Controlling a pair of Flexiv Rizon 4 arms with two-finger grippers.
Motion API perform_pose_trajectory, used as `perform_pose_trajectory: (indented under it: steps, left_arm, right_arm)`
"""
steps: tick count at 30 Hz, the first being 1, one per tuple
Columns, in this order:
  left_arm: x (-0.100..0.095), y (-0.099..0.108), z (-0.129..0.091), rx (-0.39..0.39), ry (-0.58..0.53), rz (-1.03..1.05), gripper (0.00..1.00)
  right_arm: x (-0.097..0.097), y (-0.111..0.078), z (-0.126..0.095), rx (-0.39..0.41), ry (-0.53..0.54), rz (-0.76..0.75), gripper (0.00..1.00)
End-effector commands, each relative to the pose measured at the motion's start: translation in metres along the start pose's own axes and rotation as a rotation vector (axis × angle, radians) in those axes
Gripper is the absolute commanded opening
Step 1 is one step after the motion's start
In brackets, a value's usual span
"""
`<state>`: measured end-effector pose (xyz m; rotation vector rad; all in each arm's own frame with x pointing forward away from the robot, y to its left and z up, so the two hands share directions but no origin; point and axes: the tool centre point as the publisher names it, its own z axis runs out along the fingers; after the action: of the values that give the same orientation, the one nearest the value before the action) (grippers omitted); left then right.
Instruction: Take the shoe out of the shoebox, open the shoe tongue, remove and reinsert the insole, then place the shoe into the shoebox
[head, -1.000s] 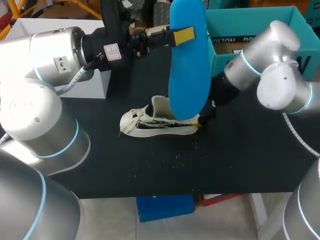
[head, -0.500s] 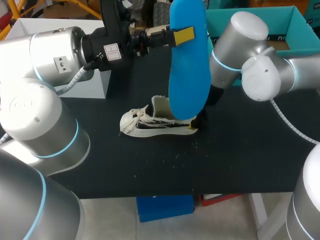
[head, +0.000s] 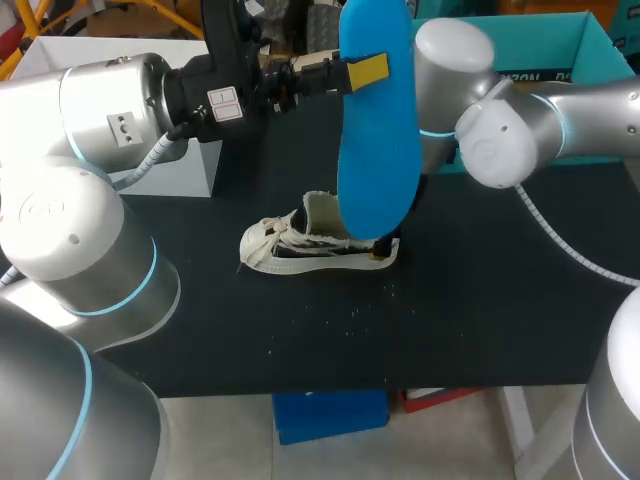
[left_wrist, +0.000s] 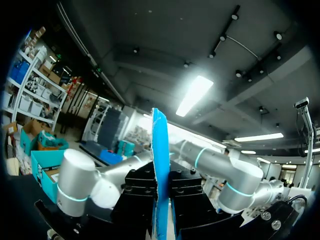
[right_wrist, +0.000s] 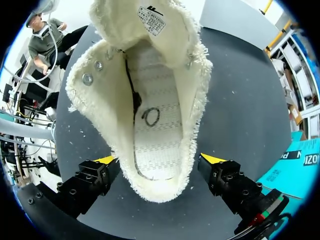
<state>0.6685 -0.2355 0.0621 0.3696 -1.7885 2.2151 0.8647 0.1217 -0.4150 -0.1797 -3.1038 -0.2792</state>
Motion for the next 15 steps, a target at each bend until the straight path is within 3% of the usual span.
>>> perform_pose_trajectory:
  steps: [1,15]
  left_arm:
    - [-0.0004,0.0004,0.0028,0.002,-0.003,0.001,0.00]
    - [-0.0004,0.0004,0.0028,0.002,-0.003,0.001,0.00]
  right_arm:
    - [-0.0019,0.0041,0.0019,0.030,0.006,-0.003,1.00]
    - [0.0027,0.0006,0.0015,0.013,0.018,0.001,1.00]
